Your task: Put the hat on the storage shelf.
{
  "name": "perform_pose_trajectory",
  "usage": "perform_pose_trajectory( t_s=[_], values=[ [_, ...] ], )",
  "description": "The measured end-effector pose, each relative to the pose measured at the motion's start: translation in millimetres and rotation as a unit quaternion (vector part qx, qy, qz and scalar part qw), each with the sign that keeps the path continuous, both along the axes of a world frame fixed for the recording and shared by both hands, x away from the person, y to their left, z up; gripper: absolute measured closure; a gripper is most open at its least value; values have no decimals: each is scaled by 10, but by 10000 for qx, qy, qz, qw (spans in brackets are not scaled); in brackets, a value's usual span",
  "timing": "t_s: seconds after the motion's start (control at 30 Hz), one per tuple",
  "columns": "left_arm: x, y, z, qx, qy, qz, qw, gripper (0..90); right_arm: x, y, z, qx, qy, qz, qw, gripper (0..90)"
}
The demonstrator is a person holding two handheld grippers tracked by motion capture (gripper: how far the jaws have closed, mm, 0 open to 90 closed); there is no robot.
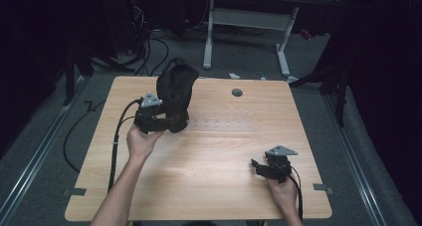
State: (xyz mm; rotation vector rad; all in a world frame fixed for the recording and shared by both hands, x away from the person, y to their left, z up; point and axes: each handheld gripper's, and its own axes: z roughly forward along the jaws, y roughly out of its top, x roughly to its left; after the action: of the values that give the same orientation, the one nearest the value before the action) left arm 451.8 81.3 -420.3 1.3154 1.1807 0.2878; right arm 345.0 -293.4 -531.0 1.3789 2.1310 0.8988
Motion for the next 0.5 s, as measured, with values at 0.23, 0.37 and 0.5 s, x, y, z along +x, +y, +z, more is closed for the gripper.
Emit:
perform_pose_trajectory(
  t_s=[0.23, 0.37, 0.5],
  values=[
    [-27, 18, 17, -85, 196, -17, 9998, 327, 0, 0, 0, 0, 1, -3, 10000, 340],
    [-36, 28, 32, -99, 196, 3, 9998, 305, 0, 0, 0, 1, 0, 1, 10000, 340],
    [-61, 45, 64, -117, 134, 60, 9998, 270, 0, 0, 0, 1, 2, -4, 10000, 340]
  ],
)
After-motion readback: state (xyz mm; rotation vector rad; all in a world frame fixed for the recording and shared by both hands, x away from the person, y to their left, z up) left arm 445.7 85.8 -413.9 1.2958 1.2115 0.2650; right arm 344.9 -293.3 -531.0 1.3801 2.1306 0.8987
